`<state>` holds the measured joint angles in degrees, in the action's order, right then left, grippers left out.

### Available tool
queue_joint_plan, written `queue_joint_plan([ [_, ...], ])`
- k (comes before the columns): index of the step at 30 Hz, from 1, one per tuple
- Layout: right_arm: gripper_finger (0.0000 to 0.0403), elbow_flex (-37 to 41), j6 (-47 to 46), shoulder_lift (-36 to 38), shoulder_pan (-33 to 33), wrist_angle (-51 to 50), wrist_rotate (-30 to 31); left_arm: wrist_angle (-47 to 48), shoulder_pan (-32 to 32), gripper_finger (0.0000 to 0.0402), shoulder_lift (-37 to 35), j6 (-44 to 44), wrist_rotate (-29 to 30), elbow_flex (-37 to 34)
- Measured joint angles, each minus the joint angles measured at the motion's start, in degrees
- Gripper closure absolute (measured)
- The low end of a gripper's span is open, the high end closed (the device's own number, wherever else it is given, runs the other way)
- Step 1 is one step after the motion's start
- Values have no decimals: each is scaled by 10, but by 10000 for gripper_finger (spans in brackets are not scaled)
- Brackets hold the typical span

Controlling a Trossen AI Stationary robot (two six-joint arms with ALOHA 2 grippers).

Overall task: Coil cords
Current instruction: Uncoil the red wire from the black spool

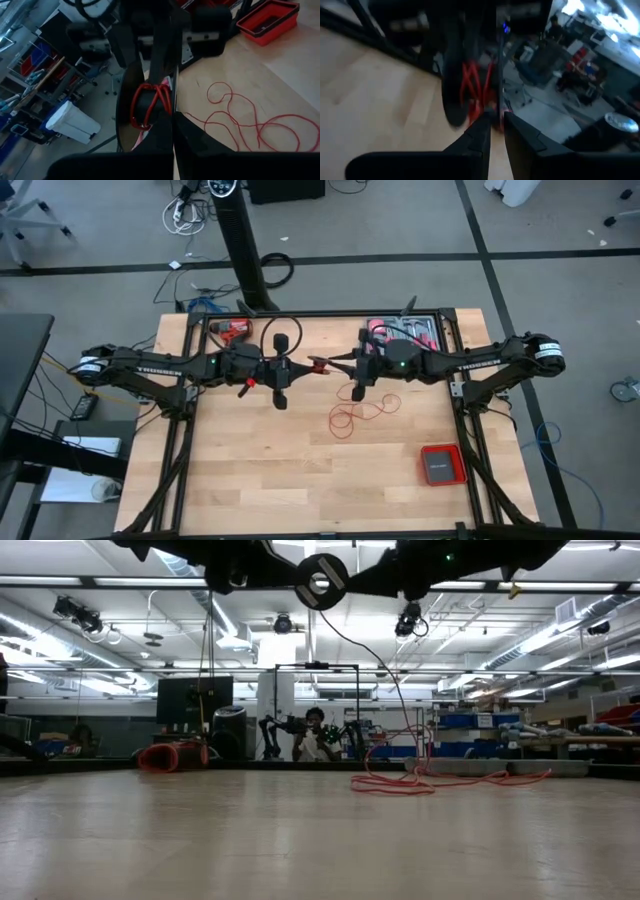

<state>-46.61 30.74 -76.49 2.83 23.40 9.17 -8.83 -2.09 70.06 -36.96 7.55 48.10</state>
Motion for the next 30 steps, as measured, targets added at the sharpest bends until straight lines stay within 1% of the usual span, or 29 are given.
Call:
queue_joint_plan([
  [6, 351, 0, 0, 0, 0, 21, -16, 5, 0, 401, 0, 1, 1, 0],
  [14, 353, 0, 10, -28, 0, 50, -17, 12, 0, 401, 0, 17, 3, -1],
  [17, 366, 0, 22, -38, 0, 55, -9, 22, 0, 401, 0, 20, 3, -1],
  [20, 394, 0, 31, -39, 0, 56, 4, 21, 0, 401, 0, 20, 2, -1],
  [25, 399, 0, 30, -36, -1, 56, 9, 18, 0, 401, 0, 36, 11, -1],
  [27, 399, 0, 29, -35, -1, 54, 23, 13, 0, 396, 0, 59, 28, -1],
  [30, 400, -1, 29, -34, -1, 52, 29, 9, 0, 374, 1, 72, 39, -1],
])
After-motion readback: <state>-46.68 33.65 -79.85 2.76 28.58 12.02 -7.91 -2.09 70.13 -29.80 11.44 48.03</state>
